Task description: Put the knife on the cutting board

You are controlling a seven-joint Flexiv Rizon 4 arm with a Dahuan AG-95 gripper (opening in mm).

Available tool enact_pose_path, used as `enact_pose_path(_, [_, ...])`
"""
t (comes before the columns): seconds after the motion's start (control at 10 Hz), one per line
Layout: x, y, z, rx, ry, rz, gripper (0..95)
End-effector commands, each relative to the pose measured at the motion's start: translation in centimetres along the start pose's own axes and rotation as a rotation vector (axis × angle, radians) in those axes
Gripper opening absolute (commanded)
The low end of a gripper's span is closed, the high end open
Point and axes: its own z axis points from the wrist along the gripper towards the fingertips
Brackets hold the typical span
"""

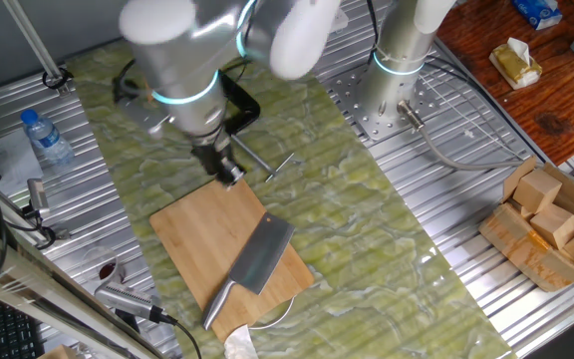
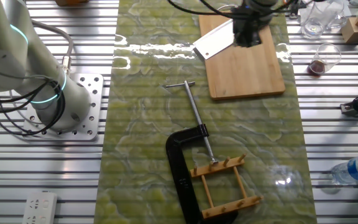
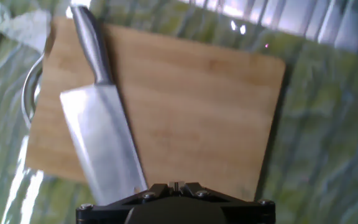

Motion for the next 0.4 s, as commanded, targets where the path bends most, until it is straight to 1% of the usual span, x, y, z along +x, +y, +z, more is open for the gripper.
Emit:
enact_pose_path(0.1, [1.7,0.6,0.1,0.007,-0.024,-0.001,0.0])
enact_pose_path(0.2, [2.2,0.8,0.1,0.005,-0.029,-0.006,0.0])
enact_pose_path(0.4, [3.1,1.2,0.2,0.003,-0.028,-0.025,0.0])
